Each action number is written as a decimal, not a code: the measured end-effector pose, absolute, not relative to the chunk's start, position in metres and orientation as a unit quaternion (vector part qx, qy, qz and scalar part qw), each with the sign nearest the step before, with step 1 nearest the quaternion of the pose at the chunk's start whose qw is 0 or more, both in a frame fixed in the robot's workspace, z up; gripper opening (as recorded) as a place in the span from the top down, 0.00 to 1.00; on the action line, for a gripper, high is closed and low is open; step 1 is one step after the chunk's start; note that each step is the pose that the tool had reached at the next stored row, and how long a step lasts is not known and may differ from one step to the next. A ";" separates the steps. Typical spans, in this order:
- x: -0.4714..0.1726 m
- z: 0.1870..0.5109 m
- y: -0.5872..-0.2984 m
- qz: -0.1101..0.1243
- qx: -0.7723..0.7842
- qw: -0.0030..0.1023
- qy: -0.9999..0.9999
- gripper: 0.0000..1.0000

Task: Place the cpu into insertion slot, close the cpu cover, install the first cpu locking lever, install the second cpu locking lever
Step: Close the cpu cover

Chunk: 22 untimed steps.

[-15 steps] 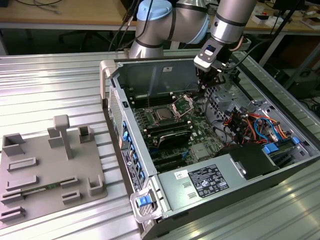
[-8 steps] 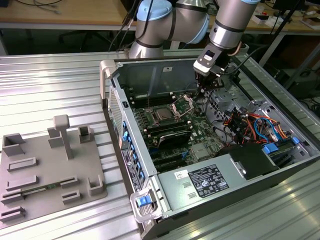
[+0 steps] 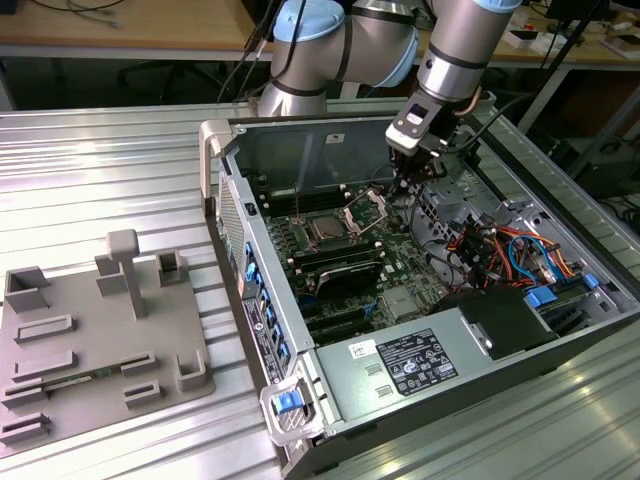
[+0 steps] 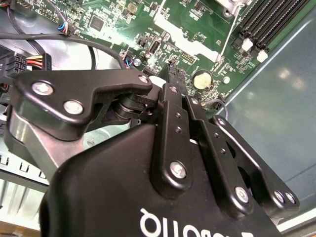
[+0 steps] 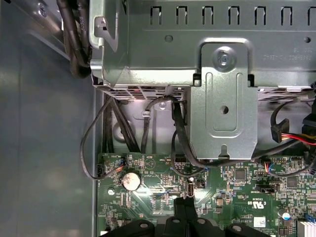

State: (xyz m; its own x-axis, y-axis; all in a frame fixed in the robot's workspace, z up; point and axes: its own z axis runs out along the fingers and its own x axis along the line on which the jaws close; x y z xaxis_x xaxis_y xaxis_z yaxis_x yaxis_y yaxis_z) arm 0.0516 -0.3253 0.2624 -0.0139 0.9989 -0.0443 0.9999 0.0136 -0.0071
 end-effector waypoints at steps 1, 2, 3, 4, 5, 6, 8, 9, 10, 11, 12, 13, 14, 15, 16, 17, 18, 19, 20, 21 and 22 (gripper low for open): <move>0.052 0.262 -0.325 -0.018 0.702 0.013 0.712 0.89; 0.052 0.262 -0.325 -0.018 0.702 0.013 0.712 0.89; 0.052 0.262 -0.325 -0.018 0.702 0.013 0.712 0.89; 0.052 0.261 -0.325 -0.018 0.702 0.013 0.712 0.89; 0.052 0.261 -0.325 -0.018 0.702 0.013 0.712 0.89; 0.052 0.261 -0.325 -0.018 0.702 0.013 0.712 0.89; 0.052 0.260 -0.325 -0.018 0.702 0.013 0.712 0.89; 0.052 0.260 -0.325 -0.018 0.702 0.013 0.712 0.89; 0.052 0.260 -0.325 -0.018 0.702 0.013 0.712 0.89; 0.052 0.259 -0.325 -0.018 0.702 0.013 0.712 0.89; 0.052 0.259 -0.325 -0.018 0.702 0.013 0.712 0.89; 0.052 0.259 -0.325 -0.018 0.702 0.013 0.712 0.89; 0.052 0.258 -0.325 -0.018 0.702 0.013 0.712 0.89; 0.052 0.258 -0.325 -0.018 0.702 0.013 0.712 0.89; 0.052 0.257 -0.325 -0.018 0.702 0.013 0.712 0.89; 0.052 0.255 -0.325 -0.018 0.702 0.013 0.712 0.89; 0.052 0.253 -0.325 -0.018 0.702 0.013 0.712 0.89; 0.052 0.251 -0.325 -0.018 0.702 0.013 0.712 0.89; 0.051 0.249 -0.325 -0.018 0.702 0.013 0.712 0.89; 0.051 0.248 -0.325 -0.018 0.702 0.013 0.712 0.89; 0.051 0.246 -0.325 -0.018 0.702 0.013 0.712 0.89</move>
